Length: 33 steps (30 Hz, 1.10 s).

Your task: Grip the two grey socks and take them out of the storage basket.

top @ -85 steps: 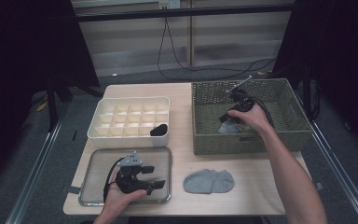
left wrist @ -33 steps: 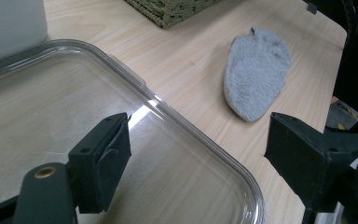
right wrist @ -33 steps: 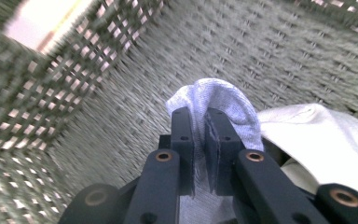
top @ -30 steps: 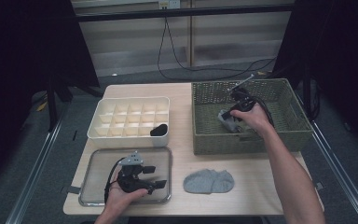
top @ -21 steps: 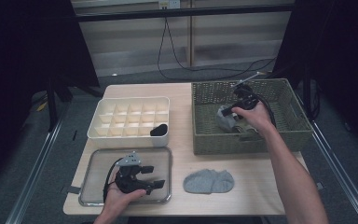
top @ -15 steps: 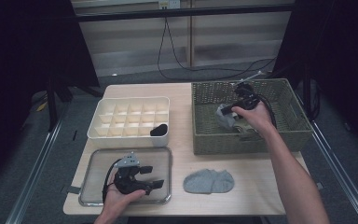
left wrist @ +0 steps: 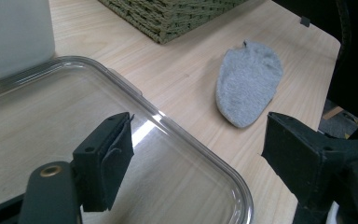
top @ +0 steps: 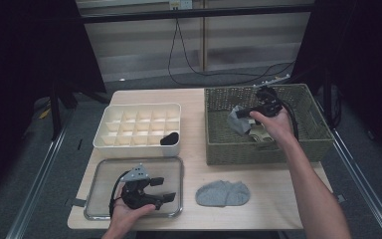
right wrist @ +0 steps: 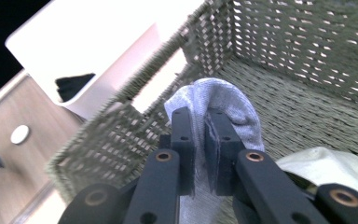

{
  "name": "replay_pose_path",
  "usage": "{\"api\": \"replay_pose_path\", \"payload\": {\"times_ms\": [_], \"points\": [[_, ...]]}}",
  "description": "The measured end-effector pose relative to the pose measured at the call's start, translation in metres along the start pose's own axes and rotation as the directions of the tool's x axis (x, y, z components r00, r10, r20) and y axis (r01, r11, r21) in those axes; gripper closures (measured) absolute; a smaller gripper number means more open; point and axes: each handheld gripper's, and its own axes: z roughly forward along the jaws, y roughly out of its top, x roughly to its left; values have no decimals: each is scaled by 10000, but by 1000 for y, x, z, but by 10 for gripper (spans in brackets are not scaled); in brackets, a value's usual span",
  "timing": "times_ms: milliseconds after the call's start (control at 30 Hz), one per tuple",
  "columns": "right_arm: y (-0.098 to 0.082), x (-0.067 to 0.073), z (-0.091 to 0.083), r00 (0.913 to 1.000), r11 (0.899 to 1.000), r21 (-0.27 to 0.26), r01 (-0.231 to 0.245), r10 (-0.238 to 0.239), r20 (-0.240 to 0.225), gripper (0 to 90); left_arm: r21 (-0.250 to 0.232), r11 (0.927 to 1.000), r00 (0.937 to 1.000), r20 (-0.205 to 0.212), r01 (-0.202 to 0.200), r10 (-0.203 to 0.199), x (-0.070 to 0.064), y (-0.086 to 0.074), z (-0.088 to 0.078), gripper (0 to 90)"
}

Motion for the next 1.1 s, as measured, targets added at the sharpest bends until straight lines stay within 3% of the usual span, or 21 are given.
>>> {"api": "replay_pose_path", "payload": {"times_ms": [333, 633, 1100], "points": [[-12, 7, -10, 9990, 9968, -772, -201, 170, -410, 829, 113, 9997, 9997, 154, -204, 203, -4, 0, 2, 239], [-14, 15, -25, 9977, 9881, -1527, -185, 83, -667, 830, 167, 9996, 9996, 158, -241, 239, -6, 0, 3, 238], [-16, 27, -41, 9952, 9783, -2070, -82, -122, -971, 830, 130, 9994, 9994, 167, -314, 312, -8, 0, 4, 238]]}}
